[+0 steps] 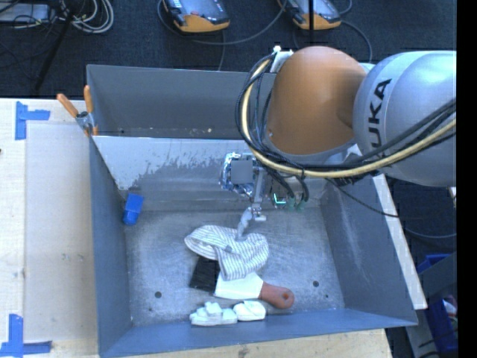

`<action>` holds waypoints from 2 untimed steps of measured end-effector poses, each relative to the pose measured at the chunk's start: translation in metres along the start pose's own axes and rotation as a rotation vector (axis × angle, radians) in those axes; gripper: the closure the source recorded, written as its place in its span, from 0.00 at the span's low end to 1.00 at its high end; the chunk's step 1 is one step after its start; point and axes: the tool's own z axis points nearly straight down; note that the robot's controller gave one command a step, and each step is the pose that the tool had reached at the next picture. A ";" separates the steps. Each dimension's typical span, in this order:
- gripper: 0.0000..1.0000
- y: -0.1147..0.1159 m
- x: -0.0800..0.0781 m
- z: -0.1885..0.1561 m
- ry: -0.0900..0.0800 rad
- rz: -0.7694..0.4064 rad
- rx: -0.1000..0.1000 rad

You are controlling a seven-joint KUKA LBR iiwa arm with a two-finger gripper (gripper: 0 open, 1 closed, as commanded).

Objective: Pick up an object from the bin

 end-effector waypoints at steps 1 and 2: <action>0.00 0.000 -0.001 -0.004 -0.007 0.002 -0.001; 0.00 -0.003 0.001 0.010 -0.020 0.009 -0.003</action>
Offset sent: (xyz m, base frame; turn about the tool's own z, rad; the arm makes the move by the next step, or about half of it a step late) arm -0.0290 -0.0215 -0.1232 0.0741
